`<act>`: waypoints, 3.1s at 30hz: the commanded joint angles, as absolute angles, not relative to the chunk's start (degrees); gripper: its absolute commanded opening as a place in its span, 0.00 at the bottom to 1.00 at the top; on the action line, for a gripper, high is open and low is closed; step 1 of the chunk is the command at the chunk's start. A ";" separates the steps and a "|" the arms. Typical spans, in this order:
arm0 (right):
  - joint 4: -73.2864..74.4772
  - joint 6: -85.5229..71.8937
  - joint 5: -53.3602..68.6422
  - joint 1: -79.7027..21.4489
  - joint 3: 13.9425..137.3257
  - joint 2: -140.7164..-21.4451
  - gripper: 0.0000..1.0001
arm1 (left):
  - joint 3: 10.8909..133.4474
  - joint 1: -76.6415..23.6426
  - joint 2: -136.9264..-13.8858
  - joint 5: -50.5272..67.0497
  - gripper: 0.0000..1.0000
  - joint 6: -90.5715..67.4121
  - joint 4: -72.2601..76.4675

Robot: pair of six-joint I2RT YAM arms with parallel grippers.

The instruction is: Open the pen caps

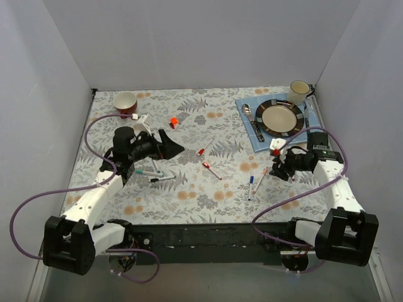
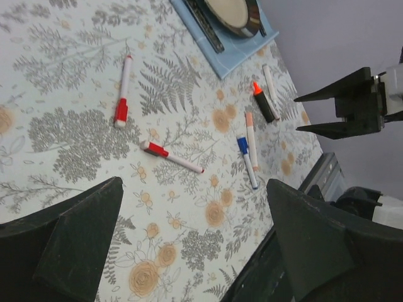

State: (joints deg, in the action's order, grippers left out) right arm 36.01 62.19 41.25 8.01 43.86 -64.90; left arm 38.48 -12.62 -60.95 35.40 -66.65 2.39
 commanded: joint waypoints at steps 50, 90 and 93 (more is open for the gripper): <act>32.26 3.16 4.31 -16.61 49.13 -87.98 0.48 | 40.69 -25.93 -59.15 30.24 0.98 -63.72 -7.29; 37.71 23.12 4.39 -19.69 49.66 -92.55 0.11 | 40.61 -26.02 -59.59 31.81 0.98 -63.63 -7.47; 35.78 22.85 5.27 -19.60 49.66 -92.38 0.01 | 39.12 -25.93 -59.33 33.39 0.98 -66.95 -4.41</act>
State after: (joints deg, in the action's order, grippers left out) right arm 36.84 22.94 2.28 -19.75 50.74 -90.15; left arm 39.38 -25.69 -60.27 30.61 -63.88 -7.92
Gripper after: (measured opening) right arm 0.072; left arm 0.982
